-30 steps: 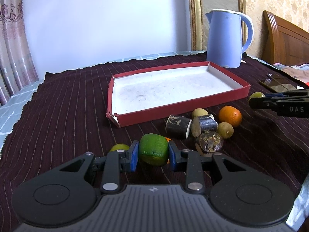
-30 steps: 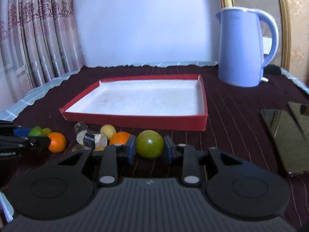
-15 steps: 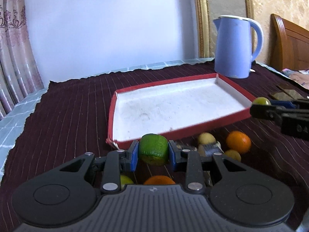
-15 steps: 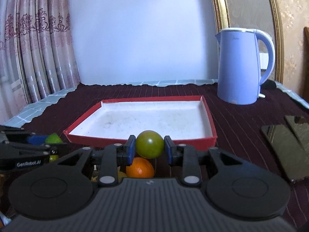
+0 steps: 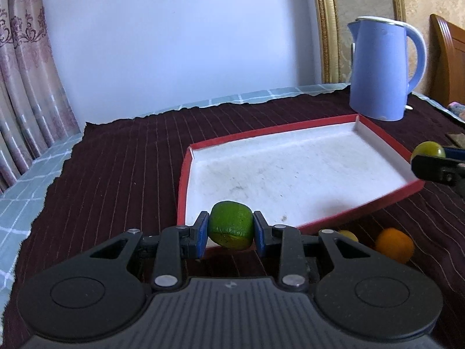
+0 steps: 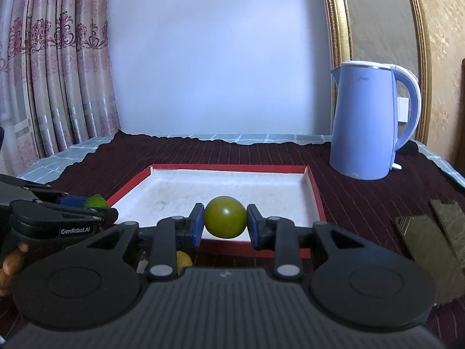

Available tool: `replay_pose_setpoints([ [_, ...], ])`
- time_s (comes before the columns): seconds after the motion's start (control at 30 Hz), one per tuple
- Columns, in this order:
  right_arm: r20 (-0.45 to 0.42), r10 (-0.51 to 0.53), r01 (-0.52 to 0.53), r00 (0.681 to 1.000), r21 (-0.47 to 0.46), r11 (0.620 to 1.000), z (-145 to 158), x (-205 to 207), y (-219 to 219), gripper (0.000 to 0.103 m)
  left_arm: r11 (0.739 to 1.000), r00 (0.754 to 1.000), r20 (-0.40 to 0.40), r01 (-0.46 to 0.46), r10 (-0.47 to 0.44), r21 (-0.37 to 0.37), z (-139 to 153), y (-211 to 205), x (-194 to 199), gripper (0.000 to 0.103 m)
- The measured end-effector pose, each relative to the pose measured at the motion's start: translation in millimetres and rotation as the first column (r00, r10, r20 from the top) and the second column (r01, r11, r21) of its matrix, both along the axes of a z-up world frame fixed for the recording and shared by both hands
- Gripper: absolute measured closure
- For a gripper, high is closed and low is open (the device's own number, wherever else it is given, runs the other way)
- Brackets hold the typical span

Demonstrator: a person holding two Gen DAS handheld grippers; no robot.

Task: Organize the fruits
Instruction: 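Carry both fruits over the red tray and open both tools to drop them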

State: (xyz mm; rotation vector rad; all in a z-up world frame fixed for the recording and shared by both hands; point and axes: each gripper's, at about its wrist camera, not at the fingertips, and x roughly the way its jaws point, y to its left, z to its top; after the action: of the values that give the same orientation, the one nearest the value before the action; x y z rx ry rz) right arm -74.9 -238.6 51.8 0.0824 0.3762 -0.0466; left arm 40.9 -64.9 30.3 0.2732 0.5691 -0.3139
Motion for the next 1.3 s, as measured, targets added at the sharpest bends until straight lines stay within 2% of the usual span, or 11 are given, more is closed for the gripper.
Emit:
replay_pose_setpoints([
  [0.3,-0.005,-0.012,0.012,1.0,0.002,1.0,9.9,21.3,-11.0,0.074,0.999,1.0,0.016,-0.011,0.011,0.039,4.7,-19.2,18.3,0.072],
  [0.53,-0.016,-0.037,0.037,0.999,0.017,0.999,11.0,40.8,-21.1,0.074,0.998,0.999,0.013,-0.042,0.042,0.042,2.2,-30.9,44.4,0.072],
  [0.93,-0.107,-0.093,0.098,0.99,0.039,0.994,-12.0,100.1,-35.5,0.074,0.991,0.994,-0.006,-0.105,0.106,0.079,-11.6,-45.6,87.5,0.072],
  [1.13,-0.162,-0.134,0.139,0.978,0.02,0.99,-21.4,132.1,-41.6,0.074,0.99,0.993,-0.008,-0.121,0.122,0.073,-12.1,-48.8,100.2,0.072],
  [1.3,-0.192,-0.177,0.173,0.965,-0.034,0.984,-24.4,151.2,-41.2,0.073,0.989,0.992,-0.015,-0.125,0.127,0.077,-15.0,-50.9,105.0,0.072],
])
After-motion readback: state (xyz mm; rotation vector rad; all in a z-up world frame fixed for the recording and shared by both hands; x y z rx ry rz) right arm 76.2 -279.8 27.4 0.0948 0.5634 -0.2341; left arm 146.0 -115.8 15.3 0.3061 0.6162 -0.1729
